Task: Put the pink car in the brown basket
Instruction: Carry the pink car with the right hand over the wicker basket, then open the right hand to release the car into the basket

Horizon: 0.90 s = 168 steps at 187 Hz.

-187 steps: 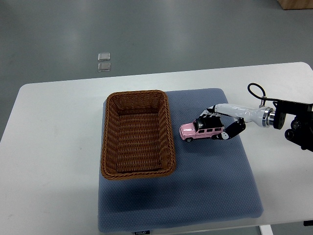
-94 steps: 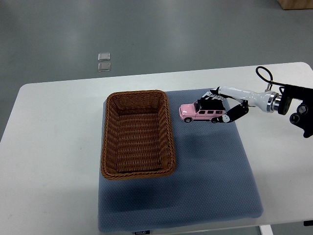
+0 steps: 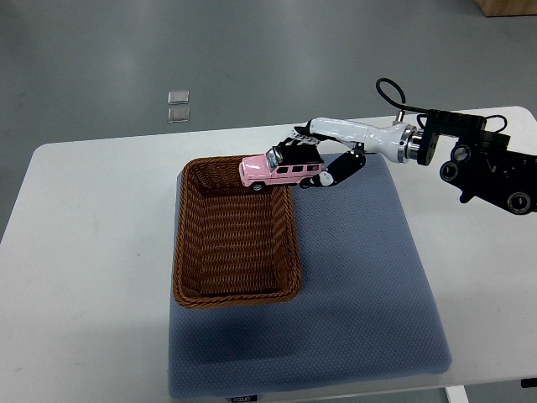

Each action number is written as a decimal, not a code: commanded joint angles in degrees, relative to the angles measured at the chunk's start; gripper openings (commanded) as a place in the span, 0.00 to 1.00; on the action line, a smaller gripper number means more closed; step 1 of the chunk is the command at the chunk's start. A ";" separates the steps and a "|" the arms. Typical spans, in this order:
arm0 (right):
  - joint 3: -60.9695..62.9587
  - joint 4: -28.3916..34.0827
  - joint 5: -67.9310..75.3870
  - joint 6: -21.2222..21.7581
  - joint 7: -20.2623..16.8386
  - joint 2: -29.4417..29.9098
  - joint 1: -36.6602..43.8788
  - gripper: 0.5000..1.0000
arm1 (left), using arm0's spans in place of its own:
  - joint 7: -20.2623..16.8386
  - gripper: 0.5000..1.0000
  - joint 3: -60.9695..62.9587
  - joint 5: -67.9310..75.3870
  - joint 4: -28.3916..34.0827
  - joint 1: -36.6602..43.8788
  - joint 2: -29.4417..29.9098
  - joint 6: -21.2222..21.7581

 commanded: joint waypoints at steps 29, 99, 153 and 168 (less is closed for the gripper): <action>-4.49 -1.25 -4.31 -0.15 -1.64 6.59 4.32 0.00 | 0.00 1.00 0.00 0.00 0.00 0.00 0.00 0.05; -8.88 -8.37 -8.26 -2.08 -2.52 15.38 4.76 0.00 | 0.00 1.00 0.00 0.00 0.00 0.00 0.00 -0.03; -10.38 -9.16 -8.09 -2.26 -2.60 16.35 4.06 0.69 | 0.00 1.00 0.00 0.00 0.00 0.00 0.00 0.06; -10.29 -9.08 -7.56 -2.26 -2.69 16.35 3.70 0.83 | 0.00 1.00 0.00 0.00 0.00 0.00 0.00 -0.03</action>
